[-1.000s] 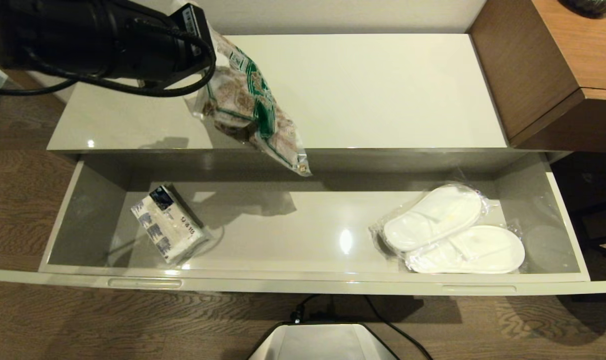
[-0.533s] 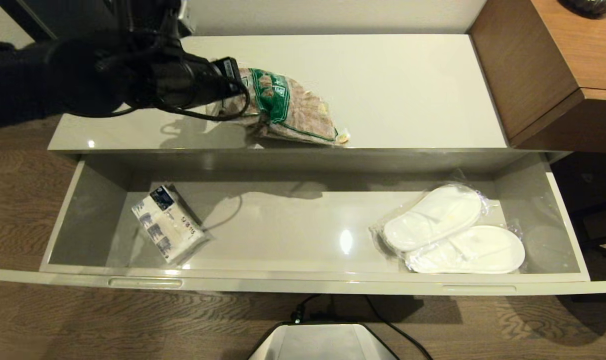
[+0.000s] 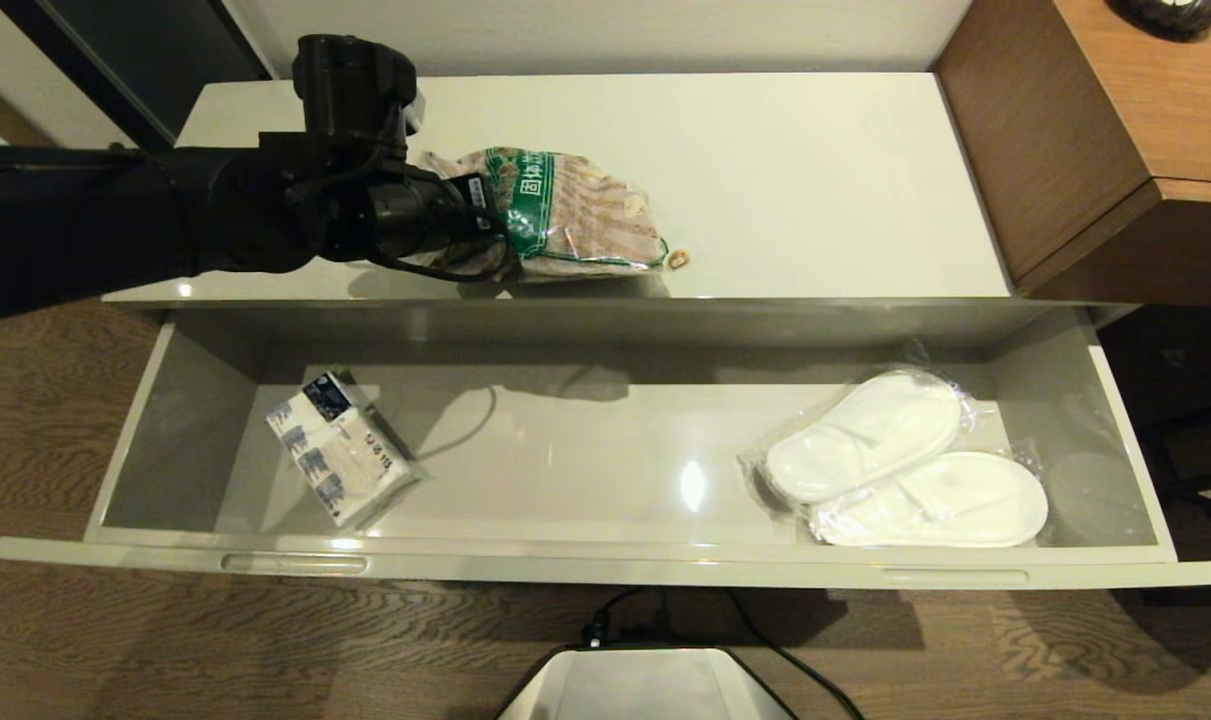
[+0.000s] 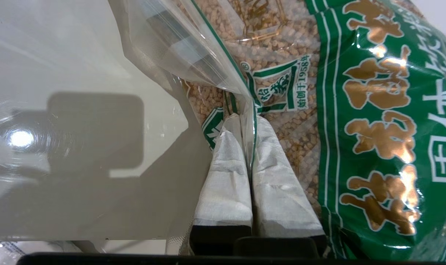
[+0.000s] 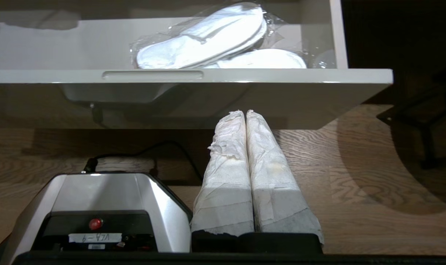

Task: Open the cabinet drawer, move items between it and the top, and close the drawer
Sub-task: Place the solid drinks on the table

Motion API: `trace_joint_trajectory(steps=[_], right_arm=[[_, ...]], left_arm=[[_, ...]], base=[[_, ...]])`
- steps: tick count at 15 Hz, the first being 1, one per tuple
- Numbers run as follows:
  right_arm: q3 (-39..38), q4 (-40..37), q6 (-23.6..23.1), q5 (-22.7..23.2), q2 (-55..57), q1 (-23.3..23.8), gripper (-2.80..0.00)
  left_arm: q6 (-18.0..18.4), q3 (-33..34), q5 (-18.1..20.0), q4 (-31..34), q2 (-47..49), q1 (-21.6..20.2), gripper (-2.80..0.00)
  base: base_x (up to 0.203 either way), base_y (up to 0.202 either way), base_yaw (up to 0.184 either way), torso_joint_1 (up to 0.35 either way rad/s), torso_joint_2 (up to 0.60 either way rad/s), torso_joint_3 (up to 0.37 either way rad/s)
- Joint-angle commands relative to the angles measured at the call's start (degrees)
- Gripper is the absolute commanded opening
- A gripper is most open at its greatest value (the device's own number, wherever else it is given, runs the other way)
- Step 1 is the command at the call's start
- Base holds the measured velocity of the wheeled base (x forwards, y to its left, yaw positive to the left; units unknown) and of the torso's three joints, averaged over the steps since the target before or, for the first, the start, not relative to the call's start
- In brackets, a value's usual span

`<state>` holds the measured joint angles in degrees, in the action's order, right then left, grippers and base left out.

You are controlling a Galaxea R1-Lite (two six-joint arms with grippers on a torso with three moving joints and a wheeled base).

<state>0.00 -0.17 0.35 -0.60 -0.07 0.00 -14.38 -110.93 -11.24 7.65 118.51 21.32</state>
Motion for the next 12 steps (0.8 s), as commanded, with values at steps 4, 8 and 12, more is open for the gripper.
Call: trace_joint_trajectory(steps=[4,8,12], right_arm=[[-0.2,0.0,0.0,0.0,-0.7,0.0,-2.80],[-0.2,0.0,0.0,0.0,-0.7,0.0,-2.80],[-0.2,0.0,0.0,0.0,-0.7,0.0,-2.80]], left_arm=[[-0.1,0.1,0.0,1.0,0.5,0.8,-2.80],[0.8,0.0,-0.9,0.2,0.4,1.4,0.00],[0.7,0.1,-1.2,0.2,-0.1,2.2,0.00]], base=[[0.000,0.000,0.000,0.000,0.00,0.000],[0.000,0.000,0.000,0.000,0.00,0.000],[0.000,0.000,0.000,0.000,0.00,0.000]])
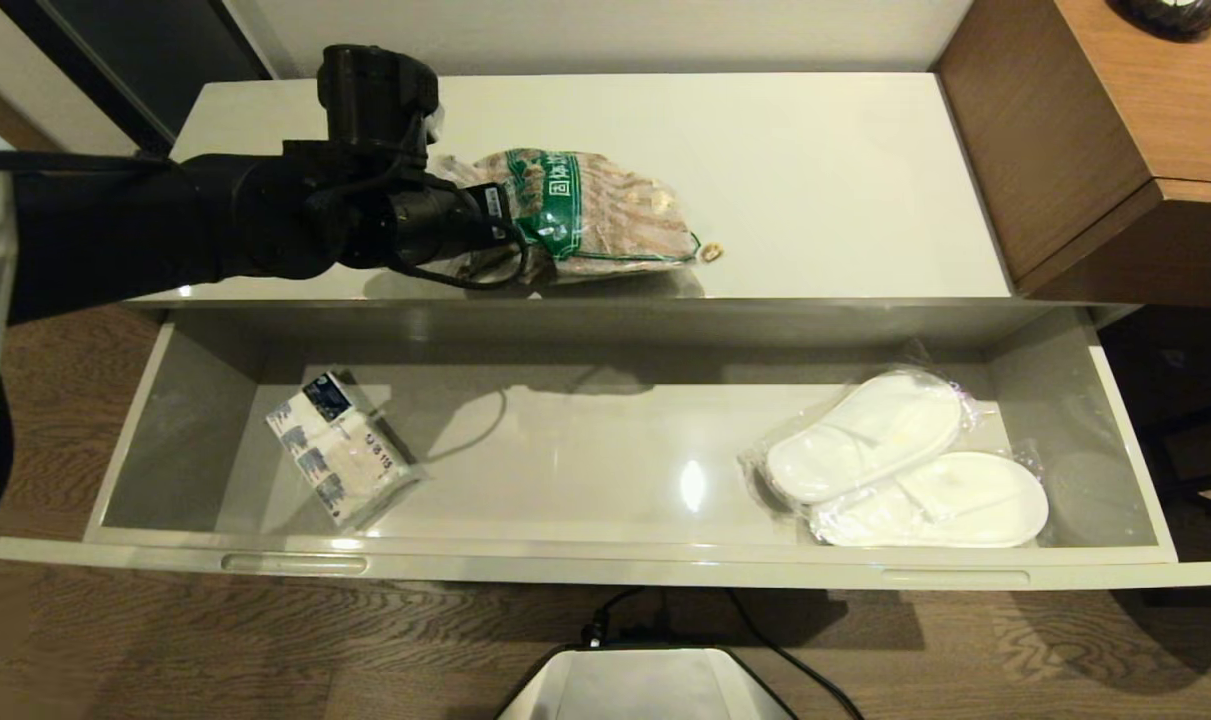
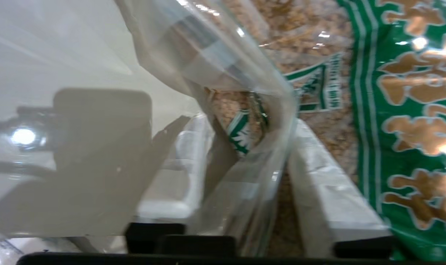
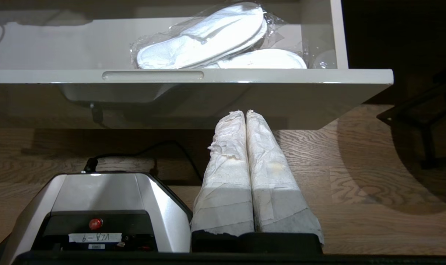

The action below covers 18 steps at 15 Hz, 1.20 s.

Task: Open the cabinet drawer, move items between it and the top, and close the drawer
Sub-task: Place the solid drinks on the table

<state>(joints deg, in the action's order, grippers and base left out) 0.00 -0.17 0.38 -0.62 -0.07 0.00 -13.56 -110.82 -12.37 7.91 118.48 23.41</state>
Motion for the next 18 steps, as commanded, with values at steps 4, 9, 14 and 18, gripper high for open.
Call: trace_joint_trajectory(steps=[4,9,14,18], right_arm=[[-0.2,0.0,0.0,0.0,-0.7,0.0,-2.80],[-0.2,0.0,-0.1,0.0,-0.7,0.0,-2.80],[-0.2,0.0,0.0,0.0,-0.7,0.0,-2.80],[-0.2,0.0,0.0,0.0,-0.7,0.0,-2.80]], left_arm=[[-0.4,0.0,-0.4,-0.1,-3.1,0.1,0.00],[-0.3,0.0,-1.3,-0.1,-9.4,0.1,0.00],[0.0,0.1,-1.3,0.4,-14.5,0.1,0.00],[-0.1,2.6,-1.0,3.5,-20.6,0.6,0.00]], base=[[0.000,0.000,0.000,0.000,0.00,0.000],[0.000,0.000,0.000,0.000,0.00,0.000],[0.000,0.000,0.000,0.000,0.00,0.000],[0.000,0.000,0.000,0.000,0.00,0.000]])
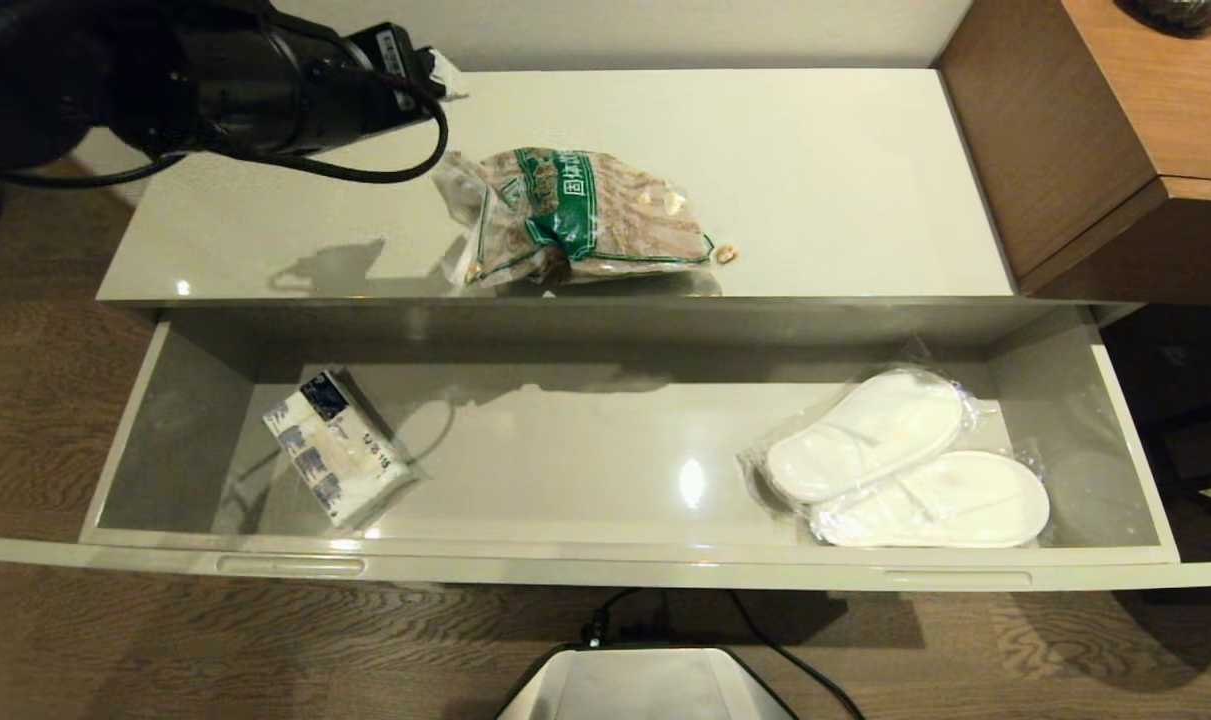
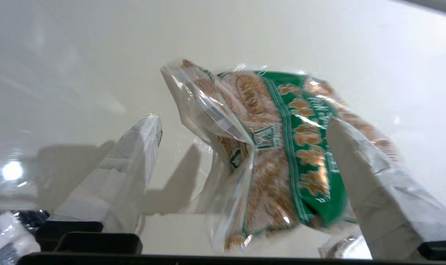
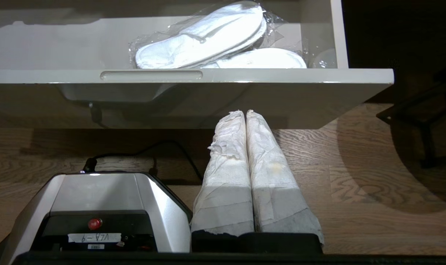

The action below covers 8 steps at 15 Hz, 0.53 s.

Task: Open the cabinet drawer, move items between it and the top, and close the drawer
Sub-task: Place the solid drinks on the table, then pick up the solid drinks on the table

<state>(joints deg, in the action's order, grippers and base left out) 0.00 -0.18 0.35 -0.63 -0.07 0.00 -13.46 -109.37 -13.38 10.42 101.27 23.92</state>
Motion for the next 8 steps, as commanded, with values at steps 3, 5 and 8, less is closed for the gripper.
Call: trace_joint_trajectory(steps=[3,5,8], right_arm=[[-0.2,0.0,0.0,0.0,-0.7,0.0,-2.80],[-0.2,0.0,0.0,0.0,-0.7,0.0,-2.80],[-0.2,0.0,0.0,0.0,-0.7,0.0,-2.80]], left_arm=[[-0.5,6.9,0.5,6.9,-12.6,0.6,-2.80],[-0.6,10.0,0.4,12.6,-18.4,1.8,-2.80],[-1.3,11.6,0.3,21.6,-24.6,2.5,-2.80]], base=[[0.000,0.000,0.000,0.000,0.00,0.000],[0.000,0.000,0.000,0.000,0.00,0.000],[0.000,0.000,0.000,0.000,0.00,0.000]])
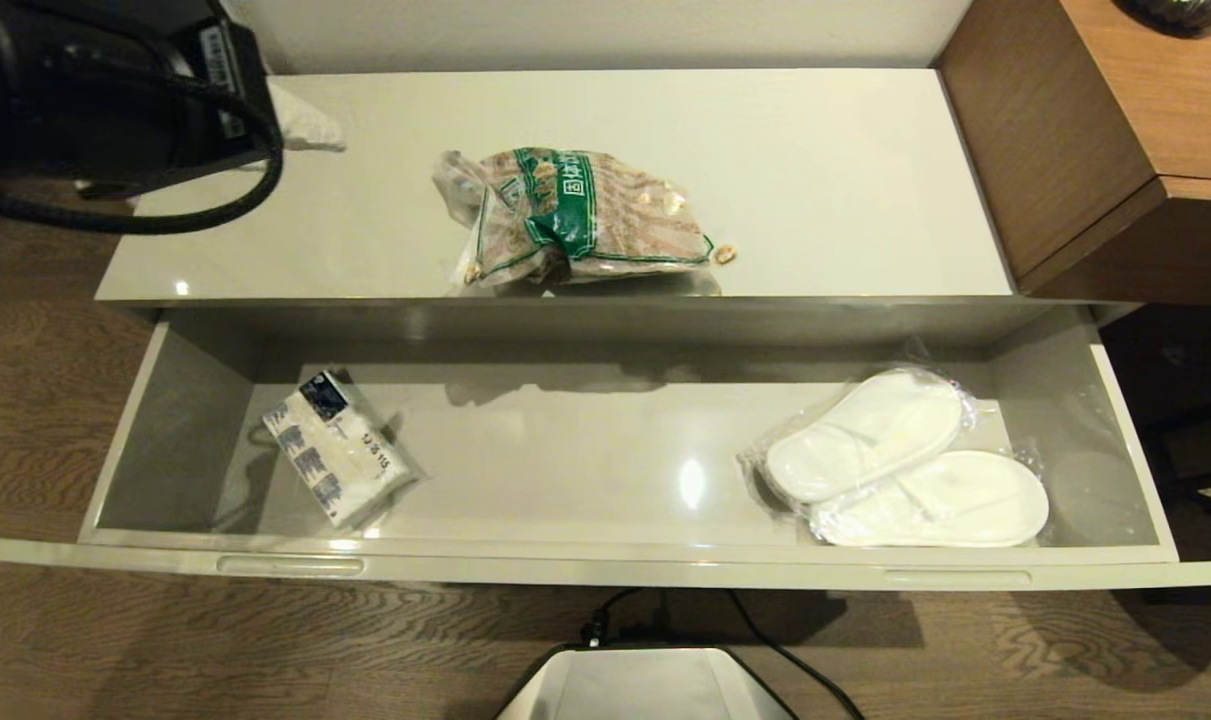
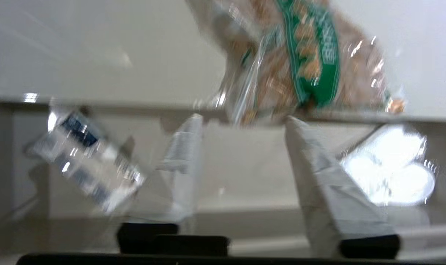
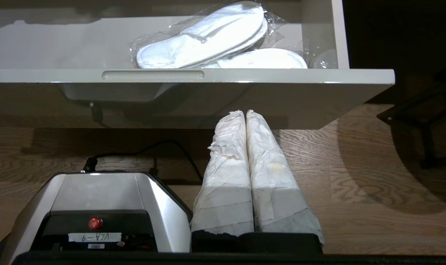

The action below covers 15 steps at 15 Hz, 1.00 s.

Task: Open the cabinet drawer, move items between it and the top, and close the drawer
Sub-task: Pick up the solid drinks on the table

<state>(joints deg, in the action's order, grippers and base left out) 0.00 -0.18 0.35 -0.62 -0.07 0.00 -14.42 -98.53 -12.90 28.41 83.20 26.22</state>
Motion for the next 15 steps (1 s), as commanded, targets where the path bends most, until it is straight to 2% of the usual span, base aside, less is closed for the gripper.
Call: trace_joint_trajectory(steps=[1,3,7,9,12,15], right_arm=[[-0.2,0.0,0.0,0.0,-0.7,0.0,-2.80],[-0.2,0.0,-0.1,0.0,-0.7,0.0,-2.80],[-0.2,0.0,0.0,0.0,-0.7,0.0,-2.80],[-0.2,0.0,-0.1,0.0,-0.7,0.0,-2.80],[-0.2,0.0,-0.1,0.0,-0.7,0.0,-2.80],[-0.2,0.0,-0.1,0.0,-0.7,0.0,-2.80]], left_arm=[[-0.4,1.2,-0.1,6.8,-8.7,0.2,-2.80],[-0.5,4.6,0.1,13.4,-18.3,-0.6,-2.80],[-0.4,22.6,0.6,20.3,-36.5,-4.1,-2.80],[-0.1,27.7,0.8,23.4,-42.4,-6.2,-2.80],[1.5,35.5,5.2,30.3,-56.1,-12.6,-2.80],[8.0,42.7,12.6,33.0,-62.7,-22.9,-2.80]], base=[[0.000,0.000,0.000,0.000,0.00,0.000],[0.000,0.000,0.000,0.000,0.00,0.000],[0.000,0.000,0.000,0.000,0.00,0.000],[0.000,0.000,0.000,0.000,0.00,0.000],[0.000,0.000,0.000,0.000,0.00,0.000],[0.000,0.000,0.000,0.000,0.00,0.000]])
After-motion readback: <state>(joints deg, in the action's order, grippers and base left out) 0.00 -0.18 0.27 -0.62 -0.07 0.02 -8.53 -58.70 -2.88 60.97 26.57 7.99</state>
